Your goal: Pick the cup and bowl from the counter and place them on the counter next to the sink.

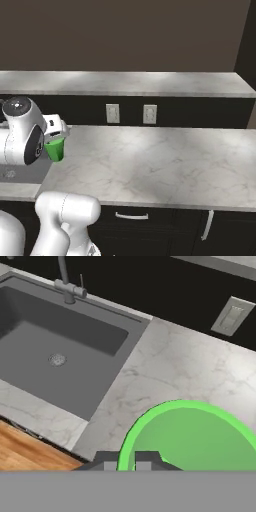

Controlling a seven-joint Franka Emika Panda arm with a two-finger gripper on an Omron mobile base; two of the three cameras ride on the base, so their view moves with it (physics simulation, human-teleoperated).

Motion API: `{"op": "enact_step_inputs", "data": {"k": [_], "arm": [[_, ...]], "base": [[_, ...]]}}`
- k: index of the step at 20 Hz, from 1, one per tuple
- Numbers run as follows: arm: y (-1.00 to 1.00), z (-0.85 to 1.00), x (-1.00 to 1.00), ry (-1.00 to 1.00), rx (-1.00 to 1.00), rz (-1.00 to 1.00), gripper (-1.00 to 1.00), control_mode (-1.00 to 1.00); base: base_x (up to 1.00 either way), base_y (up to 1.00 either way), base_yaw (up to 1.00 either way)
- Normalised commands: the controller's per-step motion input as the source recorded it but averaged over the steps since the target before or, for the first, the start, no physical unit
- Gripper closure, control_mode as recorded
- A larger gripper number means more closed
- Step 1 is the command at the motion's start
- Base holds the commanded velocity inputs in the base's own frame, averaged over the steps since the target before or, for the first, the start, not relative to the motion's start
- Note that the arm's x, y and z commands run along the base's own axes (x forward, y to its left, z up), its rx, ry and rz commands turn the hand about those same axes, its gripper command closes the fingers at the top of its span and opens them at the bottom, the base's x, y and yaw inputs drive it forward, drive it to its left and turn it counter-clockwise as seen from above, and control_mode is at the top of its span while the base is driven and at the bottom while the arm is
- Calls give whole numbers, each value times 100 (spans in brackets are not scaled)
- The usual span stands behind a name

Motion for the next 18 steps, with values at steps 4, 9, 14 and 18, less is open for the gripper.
{"op": "enact_step_inputs", "data": {"k": [4, 9, 14, 18], "arm": [[26, -1, 22, 0, 11, 3, 100, -100], [6, -32, 15, 0, 1, 0, 100, -100], [2, -39, 15, 0, 0, 0, 100, -100], [5, -37, 22, 0, 0, 0, 100, -100]], "base": [[0, 0, 0], [0, 0, 0], [0, 0, 0], [0, 0, 0]]}}
